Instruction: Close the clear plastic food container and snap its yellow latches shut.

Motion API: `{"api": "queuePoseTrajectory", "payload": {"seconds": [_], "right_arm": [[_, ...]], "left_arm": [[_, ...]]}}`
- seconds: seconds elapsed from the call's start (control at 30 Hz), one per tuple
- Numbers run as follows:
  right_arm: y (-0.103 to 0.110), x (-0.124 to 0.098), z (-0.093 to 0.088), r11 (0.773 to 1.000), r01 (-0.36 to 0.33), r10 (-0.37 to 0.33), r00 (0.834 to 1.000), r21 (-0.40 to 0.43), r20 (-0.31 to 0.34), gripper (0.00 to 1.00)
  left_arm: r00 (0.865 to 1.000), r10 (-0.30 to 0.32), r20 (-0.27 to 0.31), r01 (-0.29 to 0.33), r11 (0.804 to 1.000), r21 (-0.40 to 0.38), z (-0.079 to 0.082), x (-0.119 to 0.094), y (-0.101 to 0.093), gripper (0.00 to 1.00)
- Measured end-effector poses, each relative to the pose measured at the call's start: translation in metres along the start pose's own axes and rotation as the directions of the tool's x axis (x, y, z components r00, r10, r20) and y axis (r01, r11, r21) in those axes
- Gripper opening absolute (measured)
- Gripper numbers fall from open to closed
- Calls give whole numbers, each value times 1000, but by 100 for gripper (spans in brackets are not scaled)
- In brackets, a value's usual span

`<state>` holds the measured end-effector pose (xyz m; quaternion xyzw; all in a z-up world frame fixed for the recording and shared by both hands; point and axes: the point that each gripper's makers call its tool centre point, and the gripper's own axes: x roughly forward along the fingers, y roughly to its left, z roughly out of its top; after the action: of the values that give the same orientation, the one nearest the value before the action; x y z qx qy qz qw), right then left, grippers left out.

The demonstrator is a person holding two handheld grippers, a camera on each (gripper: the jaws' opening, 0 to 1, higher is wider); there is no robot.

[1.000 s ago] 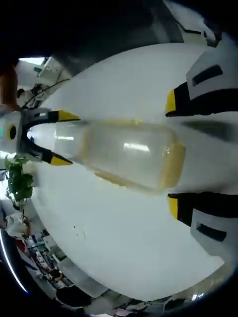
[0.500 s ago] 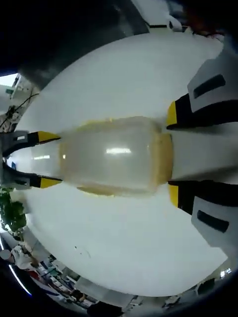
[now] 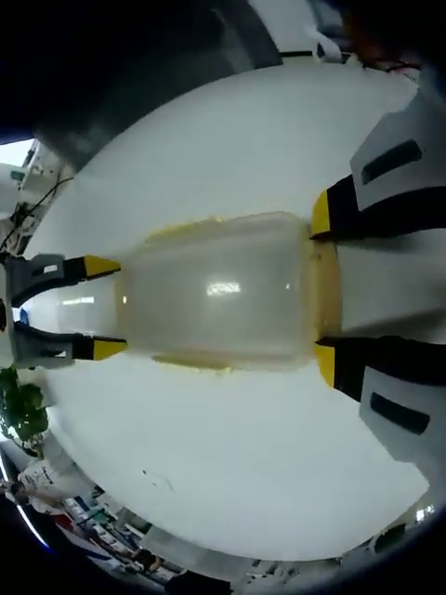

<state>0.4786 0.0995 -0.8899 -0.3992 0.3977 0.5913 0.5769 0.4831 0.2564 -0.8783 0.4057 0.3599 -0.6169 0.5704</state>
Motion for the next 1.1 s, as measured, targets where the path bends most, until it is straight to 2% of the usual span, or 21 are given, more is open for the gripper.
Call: {"api": "queuePoseTrajectory", "payload": {"seconds": [0.13,0.2,0.27,0.3,0.33,0.47,0.6,0.77,1.1], "right_arm": [[-1,0,-1,1000,-1,1,1000,6,-13,45],[-2,0,-1,1000,0,0,1000,10,-10,44],[-3,-2,-2,1000,8,-8,1000,8,-5,37],[-3,1,1,1000,0,0,1000,-18,20,36],[-1,-5,-3,1000,3,-3,1000,0,14,36],[-1,3,1,1000,-1,1,1000,-10,7,36],[3,0,1,1000,-10,10,1000,-3,7,35],[8,-16,-2,1000,-23,24,1000,-5,8,36],[1,-64,12,999,23,-21,998,-36,53,36]], "left_arm": [[1000,3,-17,-3,1000,-4,0,0,1,38],[1000,11,-17,-11,999,-36,0,0,4,36],[998,25,-55,-29,997,-69,-2,-1,6,36],[998,23,-52,-27,997,-73,-2,1,7,35],[998,26,-53,-29,997,-66,-3,1,6,35],[998,29,-59,-33,996,-78,-3,1,6,35],[997,32,-71,-38,996,-80,-4,2,5,35],[997,41,-60,-45,997,-69,8,-13,3,35],[994,78,-72,-84,993,-85,30,-47,4,36]]}}
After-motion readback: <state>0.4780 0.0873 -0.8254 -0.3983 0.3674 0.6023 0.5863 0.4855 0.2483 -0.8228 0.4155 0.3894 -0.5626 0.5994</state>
